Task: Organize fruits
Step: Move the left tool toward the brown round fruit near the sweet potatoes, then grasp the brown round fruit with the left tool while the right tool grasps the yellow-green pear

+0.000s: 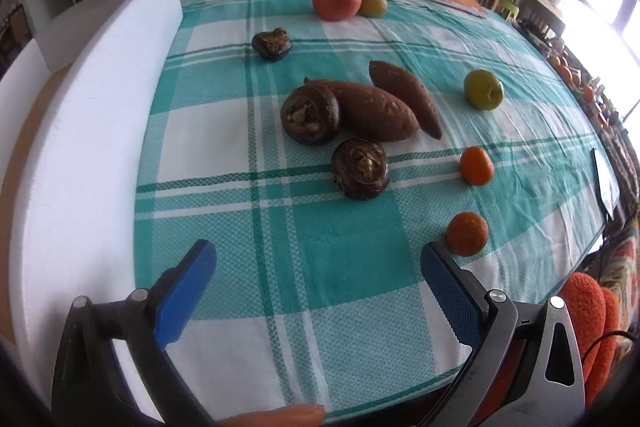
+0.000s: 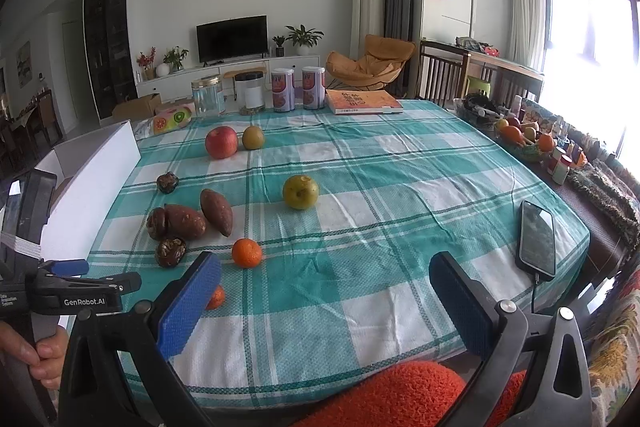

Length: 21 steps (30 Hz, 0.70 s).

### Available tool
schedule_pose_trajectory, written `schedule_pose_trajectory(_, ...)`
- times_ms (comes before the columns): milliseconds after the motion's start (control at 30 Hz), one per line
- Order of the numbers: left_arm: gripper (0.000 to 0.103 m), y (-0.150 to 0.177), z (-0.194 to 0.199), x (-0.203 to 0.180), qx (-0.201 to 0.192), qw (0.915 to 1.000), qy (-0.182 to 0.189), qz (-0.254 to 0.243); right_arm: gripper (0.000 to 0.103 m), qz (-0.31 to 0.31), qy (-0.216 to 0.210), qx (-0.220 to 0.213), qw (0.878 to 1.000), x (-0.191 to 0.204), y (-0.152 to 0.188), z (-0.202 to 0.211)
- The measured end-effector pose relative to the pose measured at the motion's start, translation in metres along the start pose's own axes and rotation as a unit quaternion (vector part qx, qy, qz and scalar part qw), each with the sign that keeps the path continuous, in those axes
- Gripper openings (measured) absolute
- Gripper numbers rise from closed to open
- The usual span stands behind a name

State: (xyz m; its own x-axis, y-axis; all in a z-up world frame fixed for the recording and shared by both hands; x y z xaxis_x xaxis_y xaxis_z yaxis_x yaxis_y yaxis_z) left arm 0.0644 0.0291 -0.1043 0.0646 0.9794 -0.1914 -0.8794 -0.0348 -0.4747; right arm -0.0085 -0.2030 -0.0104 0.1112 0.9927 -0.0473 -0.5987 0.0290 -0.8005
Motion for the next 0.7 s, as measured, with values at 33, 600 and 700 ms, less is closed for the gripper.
schedule_pose_trajectory(33, 0.102, -0.002, -0.007, -0.003, 0.006, 1.0000, 0.006, 0.000, 0.103, -0.001, -0.003, 0.003, 1.000, 0.001, 0.000, -0.001)
schedule_pose_trajectory(600, 0.103, -0.029, -0.056, -0.003, -0.047, 0.9971, -0.059, -0.015, 0.103, -0.012, -0.022, 0.014, 1.000, -0.004, 0.008, -0.007)
schedule_pose_trajectory(700, 0.103, -0.032, -0.055, -0.001, -0.039, 0.9977, -0.049, -0.024, 0.103, -0.009, -0.023, 0.013, 1.000, -0.003, 0.009, -0.006)
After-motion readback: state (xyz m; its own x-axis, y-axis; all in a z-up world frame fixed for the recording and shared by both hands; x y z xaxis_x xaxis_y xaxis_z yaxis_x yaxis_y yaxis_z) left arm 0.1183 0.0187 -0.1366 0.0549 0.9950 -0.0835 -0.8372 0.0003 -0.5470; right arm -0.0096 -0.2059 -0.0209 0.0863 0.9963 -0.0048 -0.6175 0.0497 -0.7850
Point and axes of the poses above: each gripper's, at about its wrist camera, not at the fingertips, and z roughly against the way its jaws point, x to its left, y to its underside, the point moved 3 cm from there along -z, roughly the way its jaws point, and after that the axes turned 5 degrees about y, right-handed, at the moved point
